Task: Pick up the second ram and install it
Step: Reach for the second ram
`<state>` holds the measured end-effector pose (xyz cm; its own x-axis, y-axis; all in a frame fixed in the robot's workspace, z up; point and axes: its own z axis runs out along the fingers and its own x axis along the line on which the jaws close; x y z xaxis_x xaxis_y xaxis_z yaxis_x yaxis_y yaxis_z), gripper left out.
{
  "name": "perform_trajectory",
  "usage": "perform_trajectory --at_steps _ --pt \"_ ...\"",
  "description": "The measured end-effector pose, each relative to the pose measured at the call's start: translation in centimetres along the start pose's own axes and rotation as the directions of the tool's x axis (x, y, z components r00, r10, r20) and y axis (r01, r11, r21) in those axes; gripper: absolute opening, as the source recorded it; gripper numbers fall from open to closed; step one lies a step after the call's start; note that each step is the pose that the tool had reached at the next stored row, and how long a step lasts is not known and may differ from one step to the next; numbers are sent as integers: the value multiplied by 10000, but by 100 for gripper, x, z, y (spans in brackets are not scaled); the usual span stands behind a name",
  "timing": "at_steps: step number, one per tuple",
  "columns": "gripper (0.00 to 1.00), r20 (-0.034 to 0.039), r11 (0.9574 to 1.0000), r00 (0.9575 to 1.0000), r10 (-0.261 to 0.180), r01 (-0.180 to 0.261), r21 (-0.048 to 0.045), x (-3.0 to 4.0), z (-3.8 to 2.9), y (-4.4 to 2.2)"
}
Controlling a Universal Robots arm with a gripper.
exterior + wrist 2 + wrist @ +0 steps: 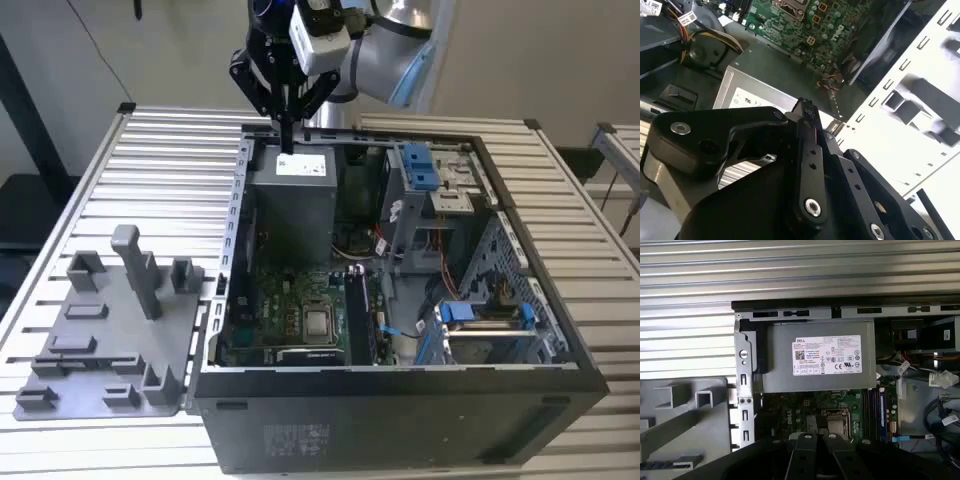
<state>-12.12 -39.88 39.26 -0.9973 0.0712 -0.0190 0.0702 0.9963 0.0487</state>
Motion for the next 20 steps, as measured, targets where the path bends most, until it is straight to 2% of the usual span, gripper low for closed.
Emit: perform_trajectory --at_steps 20 --pt "11 -5 10000 10000 2 -2 -4 16 -1 -2"
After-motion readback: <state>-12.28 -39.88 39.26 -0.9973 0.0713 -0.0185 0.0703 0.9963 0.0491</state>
